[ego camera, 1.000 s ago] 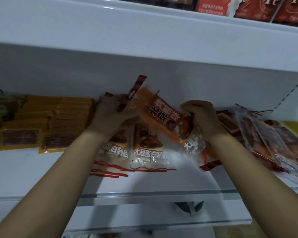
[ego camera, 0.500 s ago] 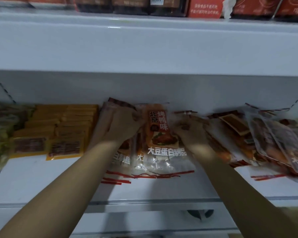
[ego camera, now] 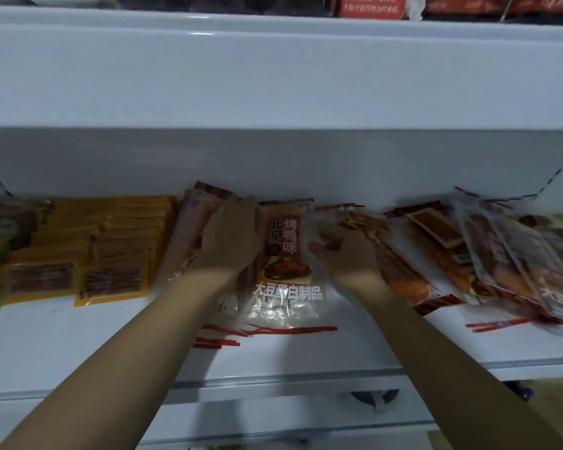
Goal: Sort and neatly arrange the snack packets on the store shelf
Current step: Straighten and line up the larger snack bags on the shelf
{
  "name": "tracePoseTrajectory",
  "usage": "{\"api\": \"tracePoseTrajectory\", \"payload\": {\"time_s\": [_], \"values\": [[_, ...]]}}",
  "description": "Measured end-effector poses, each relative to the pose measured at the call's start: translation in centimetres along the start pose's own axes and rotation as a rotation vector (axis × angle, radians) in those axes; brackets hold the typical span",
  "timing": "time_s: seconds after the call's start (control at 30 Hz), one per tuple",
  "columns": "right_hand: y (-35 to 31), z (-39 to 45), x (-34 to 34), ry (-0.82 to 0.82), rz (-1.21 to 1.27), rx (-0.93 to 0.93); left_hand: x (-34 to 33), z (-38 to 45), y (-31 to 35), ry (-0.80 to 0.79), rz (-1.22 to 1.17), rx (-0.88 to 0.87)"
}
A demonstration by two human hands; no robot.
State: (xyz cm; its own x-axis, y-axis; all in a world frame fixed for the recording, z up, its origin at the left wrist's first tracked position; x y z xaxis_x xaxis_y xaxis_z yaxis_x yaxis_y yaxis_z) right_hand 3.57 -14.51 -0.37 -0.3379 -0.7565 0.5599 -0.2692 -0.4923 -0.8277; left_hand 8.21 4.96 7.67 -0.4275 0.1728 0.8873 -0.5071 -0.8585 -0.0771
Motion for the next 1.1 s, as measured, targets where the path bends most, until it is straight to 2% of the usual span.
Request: {"api": "tracePoseTrajectory", "payload": {"time_s": [0.07,0.13,0.23,0.3,0.4,0.47,0.57,0.7,0.83,0.97,1.0,1.1], "values": [[0.3,-0.3,2.1,0.035,-0.049,0.077,-1.4,0.4,0.6,-0.081,-0.153,0.026],[0.9,-0.2,4.8,0.100,-0.231,0.135,-2.6,0.6,2.6,-0.127,-0.316,-0.018],[4.1,0.6,7.6,0.099,-0.616,0.019,-2.8,1.0,5.9,-0.161,-0.429,-0.095],[5.7,0.7,8.1,0.083,-0.717,-0.017,-2.4,1.2,8.0,-0.144,-0.518,-0.135],[6.9,0.9,7.9,0.003,-0.639,-0.078,-4.1,0.9,10.0,-0.291,-0.632,-0.123],[7.2,1.0,7.7,0.005,-0.640,-0.053,-5.7,0.5,10.6,-0.385,-0.651,-0.108],[8.1,0.4,7.1,0.116,-0.715,0.046,-7.0,0.5,11.1,-0.423,-0.636,-0.115],[6.5,0.4,8.3,0.094,-0.591,0.067,-7.6,0.5,11.5,-0.442,-0.633,-0.122],[5.6,1.0,9.1,0.130,-0.645,0.095,-7.4,0.6,11.5,-0.430,-0.656,-0.139],[2.6,1.3,11.1,0.196,-0.467,0.159,-6.5,0.8,11.3,-0.424,-0.702,-0.131],[1.9,1.2,11.1,0.170,-0.444,0.181,-6.4,0.8,11.3,-0.430,-0.716,-0.129],[1.0,0.0,8.0,-0.044,-0.467,0.194,-6.1,0.8,11.6,-0.443,-0.728,-0.154]]}}
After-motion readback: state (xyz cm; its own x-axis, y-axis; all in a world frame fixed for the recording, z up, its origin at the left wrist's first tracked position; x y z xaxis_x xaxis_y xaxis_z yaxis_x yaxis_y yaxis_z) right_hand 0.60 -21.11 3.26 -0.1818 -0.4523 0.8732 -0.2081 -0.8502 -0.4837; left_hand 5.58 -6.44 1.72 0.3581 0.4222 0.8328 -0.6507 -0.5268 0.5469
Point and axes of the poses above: each hand's wrist, its own z-axis towards the middle knuckle, its own x-axis out of the back of the hand, y = z × x, the point moved 8 cm from there along z, towards the middle knuckle, and after that the axes turned 7 degrees about -x, right-handed, at the moved point
